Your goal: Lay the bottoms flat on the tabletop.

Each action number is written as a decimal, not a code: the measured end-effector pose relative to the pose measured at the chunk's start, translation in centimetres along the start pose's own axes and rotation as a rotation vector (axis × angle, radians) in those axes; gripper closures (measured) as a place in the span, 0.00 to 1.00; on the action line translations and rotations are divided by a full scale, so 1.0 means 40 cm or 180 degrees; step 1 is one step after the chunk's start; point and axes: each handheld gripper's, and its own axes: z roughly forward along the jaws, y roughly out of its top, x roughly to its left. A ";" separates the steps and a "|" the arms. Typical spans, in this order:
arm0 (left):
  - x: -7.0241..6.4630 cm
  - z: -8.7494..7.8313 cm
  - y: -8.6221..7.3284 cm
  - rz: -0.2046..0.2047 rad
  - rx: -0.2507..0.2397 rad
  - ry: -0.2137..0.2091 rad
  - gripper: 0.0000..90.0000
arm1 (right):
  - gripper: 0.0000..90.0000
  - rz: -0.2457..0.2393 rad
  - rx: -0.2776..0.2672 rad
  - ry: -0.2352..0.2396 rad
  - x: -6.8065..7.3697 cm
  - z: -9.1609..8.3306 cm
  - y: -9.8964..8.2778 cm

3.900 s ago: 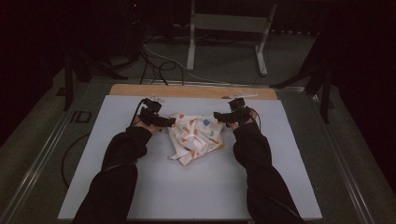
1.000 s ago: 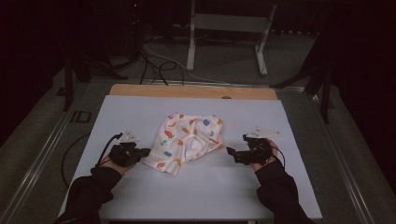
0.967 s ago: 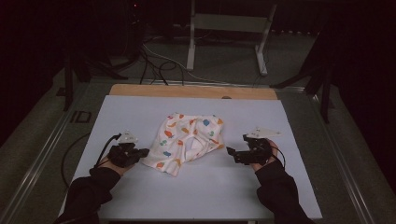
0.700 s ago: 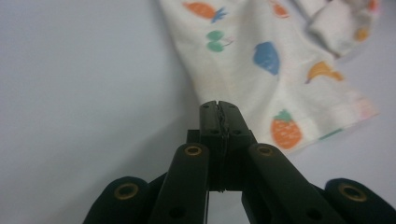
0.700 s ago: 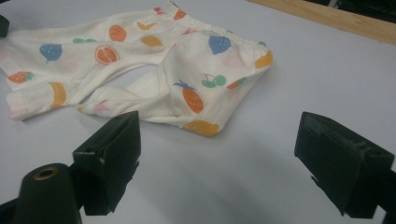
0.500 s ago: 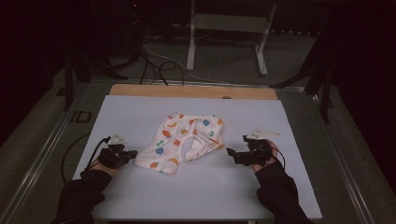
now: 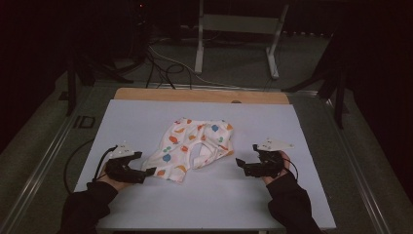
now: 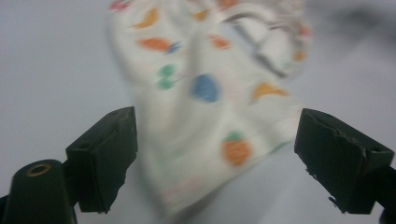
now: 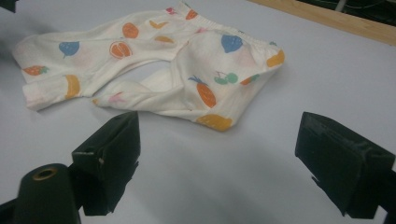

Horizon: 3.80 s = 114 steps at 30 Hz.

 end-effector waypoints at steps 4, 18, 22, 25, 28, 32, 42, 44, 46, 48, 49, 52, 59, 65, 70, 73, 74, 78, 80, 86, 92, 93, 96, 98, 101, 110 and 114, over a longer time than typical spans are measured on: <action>-0.055 0.018 0.023 0.0181 -0.0040 -0.0147 0.16 | 0.16 0.0020 -0.0018 0.0006 -0.001 0.000 -0.002; -0.079 0.009 -0.006 0.0391 -0.0336 0.0054 0.02 | 0.25 -0.0065 -0.0027 0.0391 0.110 0.101 0.024; -0.082 -0.014 -0.022 0.0415 -0.0410 0.0157 0.02 | 0.33 -0.0104 0.0034 0.0407 0.144 0.154 0.046; -0.081 -0.031 -0.039 0.0403 -0.0413 0.0222 0.02 | 0.37 -0.0128 0.0099 0.0365 0.163 0.200 0.060; -0.074 -0.043 -0.060 0.0370 -0.0380 0.0246 0.02 | 0.41 -0.0172 0.0185 0.0317 0.176 0.224 0.063; -0.067 -0.049 -0.078 0.0336 -0.0338 0.0249 0.02 | 0.49 -0.0391 0.0457 0.0294 0.214 0.265 0.034; -0.067 -0.046 -0.080 0.0369 -0.0331 0.0224 0.02 | 0.57 -0.0363 0.0474 0.0295 0.184 0.231 0.024; -0.066 -0.046 -0.081 0.0349 -0.0347 0.0220 0.02 | 0.57 -0.0349 0.0393 0.0096 0.158 0.207 0.026; -0.066 -0.046 -0.081 0.0357 -0.0342 0.0228 0.02 | 0.58 -0.0366 0.0406 -0.0161 0.118 0.189 0.021; -0.066 -0.047 -0.080 0.0349 -0.0349 0.0228 0.02 | 0.58 -0.0242 0.0422 -0.0284 0.076 0.179 0.010; -0.066 -0.046 -0.080 0.0347 -0.0354 0.0233 0.02 | 0.58 -0.0173 0.0439 -0.0346 0.056 0.177 0.005; -0.065 -0.043 -0.081 0.0355 -0.0340 0.0229 0.02 | 0.60 -0.0011 0.0472 -0.0439 0.023 0.184 0.002; -0.066 -0.037 -0.082 0.0343 -0.0320 0.0196 0.02 | 0.62 0.0141 0.0530 -0.0368 0.014 0.216 0.001; -0.070 -0.037 -0.081 0.0334 -0.0329 0.0173 0.02 | 0.97 0.0030 0.0670 -0.0447 0.014 0.219 0.004; -0.076 -0.029 -0.070 0.0298 -0.0340 0.0076 0.02 | 1.00 0.0038 0.0583 -0.0452 0.001 0.196 0.019; -0.083 -0.021 -0.069 0.0348 -0.0301 0.0049 0.02 | 1.00 0.0080 0.0443 -0.0401 -0.005 0.177 0.033; -0.084 -0.019 -0.070 0.0353 -0.0298 0.0033 0.02 | 1.00 0.0091 0.0382 -0.0402 -0.005 0.168 0.039; -0.081 -0.018 -0.072 0.0332 -0.0306 0.0011 0.02 | 1.00 0.0101 0.0157 -0.0228 0.005 0.140 0.080; -0.079 -0.020 -0.072 0.0323 -0.0338 0.0021 0.02 | 1.00 0.0068 0.0093 -0.0237 0.008 0.131 0.098; -0.074 -0.018 -0.074 0.0315 -0.0341 -0.0042 0.02 | 1.00 0.0131 -0.0060 -0.0067 0.006 0.148 0.151; -0.068 -0.020 -0.076 0.0287 -0.0371 -0.0042 0.02 | 1.00 0.0148 -0.0049 0.0175 0.041 0.226 0.196; -0.067 -0.020 -0.076 0.0291 -0.0368 -0.0045 0.02 | 1.00 0.0171 -0.0055 0.0240 0.045 0.240 0.203; -0.065 -0.021 -0.077 0.0276 -0.0385 -0.0054 0.02 | 1.00 0.0170 -0.0067 0.0228 0.060 0.275 0.228; -0.063 -0.023 -0.077 0.0267 -0.0387 -0.0065 0.02 | 1.00 0.0222 -0.0070 0.0263 0.067 0.296 0.243; -0.060 -0.023 -0.078 0.0255 -0.0396 -0.0073 0.02 | 1.00 0.0129 -0.0021 0.0187 0.076 0.319 0.254; -0.055 -0.024 -0.079 0.0231 -0.0415 -0.0092 0.02 | 1.00 0.0152 0.0222 0.0367 0.121 0.421 0.250; -0.055 -0.026 -0.080 0.0226 -0.0426 -0.0093 0.02 | 0.98 0.0067 0.0255 0.0546 0.165 0.446 0.260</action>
